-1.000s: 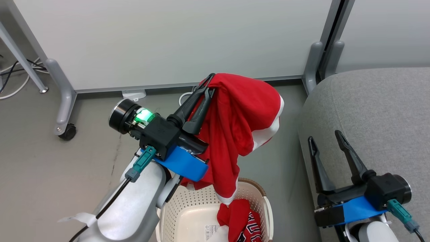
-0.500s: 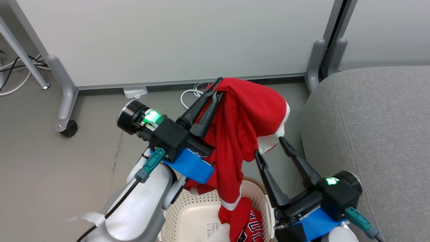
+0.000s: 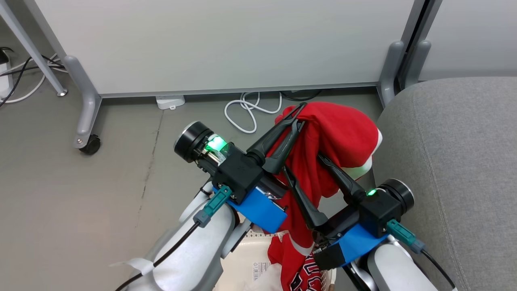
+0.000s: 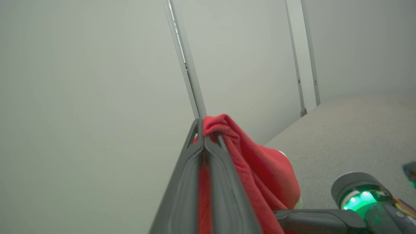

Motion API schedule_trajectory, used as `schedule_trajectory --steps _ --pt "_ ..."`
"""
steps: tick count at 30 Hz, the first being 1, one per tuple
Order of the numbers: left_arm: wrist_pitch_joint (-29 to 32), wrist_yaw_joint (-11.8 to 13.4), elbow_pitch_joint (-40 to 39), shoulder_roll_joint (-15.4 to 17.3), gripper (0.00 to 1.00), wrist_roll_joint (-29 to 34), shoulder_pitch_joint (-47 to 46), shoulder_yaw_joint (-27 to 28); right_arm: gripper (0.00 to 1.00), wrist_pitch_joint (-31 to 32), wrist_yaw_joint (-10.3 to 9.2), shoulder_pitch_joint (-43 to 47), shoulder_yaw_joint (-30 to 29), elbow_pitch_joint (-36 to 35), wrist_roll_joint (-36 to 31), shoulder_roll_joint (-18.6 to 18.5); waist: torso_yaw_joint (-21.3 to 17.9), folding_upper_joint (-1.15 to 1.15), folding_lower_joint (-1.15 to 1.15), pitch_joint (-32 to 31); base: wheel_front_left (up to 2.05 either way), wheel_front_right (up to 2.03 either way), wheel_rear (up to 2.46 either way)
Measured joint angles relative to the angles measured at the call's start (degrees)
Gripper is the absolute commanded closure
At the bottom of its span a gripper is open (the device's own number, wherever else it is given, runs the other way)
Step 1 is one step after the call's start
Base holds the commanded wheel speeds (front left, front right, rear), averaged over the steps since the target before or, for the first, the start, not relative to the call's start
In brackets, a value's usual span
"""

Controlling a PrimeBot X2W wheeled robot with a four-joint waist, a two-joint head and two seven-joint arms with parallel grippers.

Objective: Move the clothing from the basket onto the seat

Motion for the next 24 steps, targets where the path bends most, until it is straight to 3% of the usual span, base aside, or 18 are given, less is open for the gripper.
schedule_trajectory --steps 8,9,10,24 --pt "0.0 0.0 -0.75 -1.26 1.0 -0.51 0.0 -1.85 0.02 -0.01 0.0 -2.29 -0.57 4.54 0.93 0.0 0.61 0.0 0.0 -0.02 0.0 0.0 0.0" --pt "-0.01 0.0 -0.8 -1.38 1.0 -0.52 0.01 -2.05 0.61 0.0 0.0 -2.42 -0.52 5.01 1.16 0.0 0.67 0.0 0.0 -0.06 0.0 0.0 0.0" --pt "0.0 0.02 -0.83 -1.49 1.0 -0.54 0.01 -2.22 1.0 0.0 0.01 -2.65 -0.38 5.52 1.2 0.0 0.73 0.0 0.0 -0.09 0.0 0.0 0.0" --pt "-0.01 0.25 -0.37 -1.78 1.0 -0.93 0.01 -2.38 1.0 0.0 0.01 -3.05 -0.91 6.32 1.81 0.01 0.74 0.0 0.0 0.17 0.0 0.0 0.0"
